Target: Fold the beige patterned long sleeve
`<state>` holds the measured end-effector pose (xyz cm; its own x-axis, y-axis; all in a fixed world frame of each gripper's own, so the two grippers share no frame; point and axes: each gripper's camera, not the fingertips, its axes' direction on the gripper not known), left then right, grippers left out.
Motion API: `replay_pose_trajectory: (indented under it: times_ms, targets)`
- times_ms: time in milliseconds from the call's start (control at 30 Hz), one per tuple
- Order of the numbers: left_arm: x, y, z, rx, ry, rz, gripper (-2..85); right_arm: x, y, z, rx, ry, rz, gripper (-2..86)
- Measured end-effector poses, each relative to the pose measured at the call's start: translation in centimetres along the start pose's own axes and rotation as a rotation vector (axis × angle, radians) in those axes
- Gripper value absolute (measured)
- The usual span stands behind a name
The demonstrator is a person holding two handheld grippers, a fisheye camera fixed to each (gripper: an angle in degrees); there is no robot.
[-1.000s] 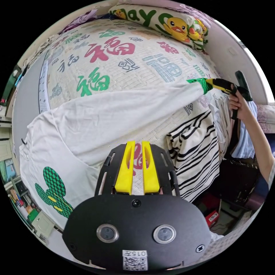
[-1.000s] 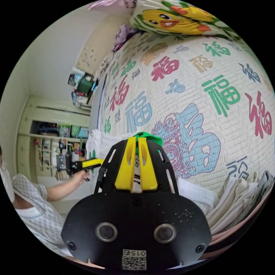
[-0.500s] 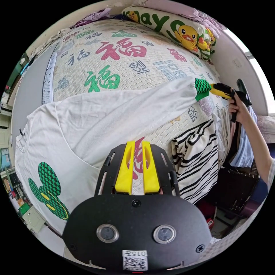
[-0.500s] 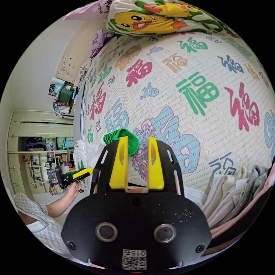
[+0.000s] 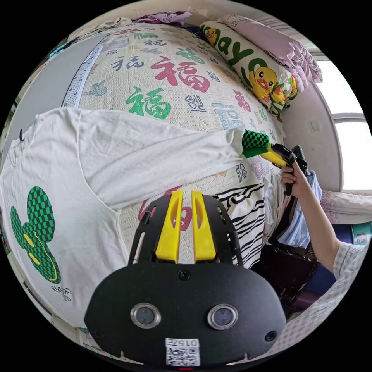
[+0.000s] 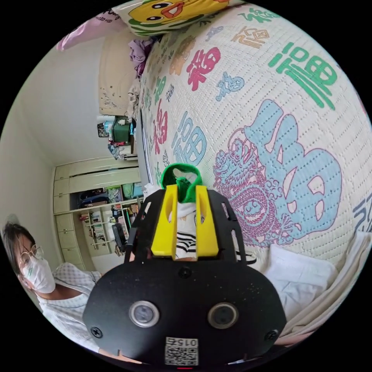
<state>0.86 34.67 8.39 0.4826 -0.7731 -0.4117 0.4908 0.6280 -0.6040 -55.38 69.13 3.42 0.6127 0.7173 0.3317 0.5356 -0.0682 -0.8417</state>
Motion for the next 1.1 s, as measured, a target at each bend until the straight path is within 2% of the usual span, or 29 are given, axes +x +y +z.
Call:
replay_pose_trajectory:
  times_ms: [100,233,400,467,600,767,900,1100]
  targets:
    - [-1.5,0.5,-3.0,0.024,0.037,-0.036,4.4,-2.9,0.5,-1.6,0.078,0.036,-0.029,2.5]
    - [-3.8,1.0,-8.2,0.091,0.174,-0.099,4.9,-13.1,3.8,-3.6,0.113,0.1,-0.245,1.2]
    - [-8.0,2.7,-18.4,0.276,0.613,-0.184,7.7,-29.4,10.3,-2.6,0.063,0.234,-0.562,0.9]
    - [-9.5,3.4,-21.5,0.302,0.724,-0.205,10.5,-36.7,14.3,-0.3,0.034,0.311,-0.69,0.9]
    - [-13.6,6.1,-27.8,0.326,0.901,-0.245,15.4,-44.9,20.6,4.2,-0.009,0.35,-0.805,1.0]
    - [-20.2,10.3,-33.9,0.319,0.848,-0.31,10.5,-53.8,28.2,9.6,-0.093,0.439,-0.883,1.3]
    - [-27.3,14.7,-37.4,0.333,0.943,-0.389,2.8,-59.0,31.5,12.4,-0.179,0.461,-0.884,2.0]
    - [-37.1,22.6,-43.4,0.326,0.815,-0.484,-0.3,-65.3,35.6,14.9,-0.279,0.338,-0.787,4.7]
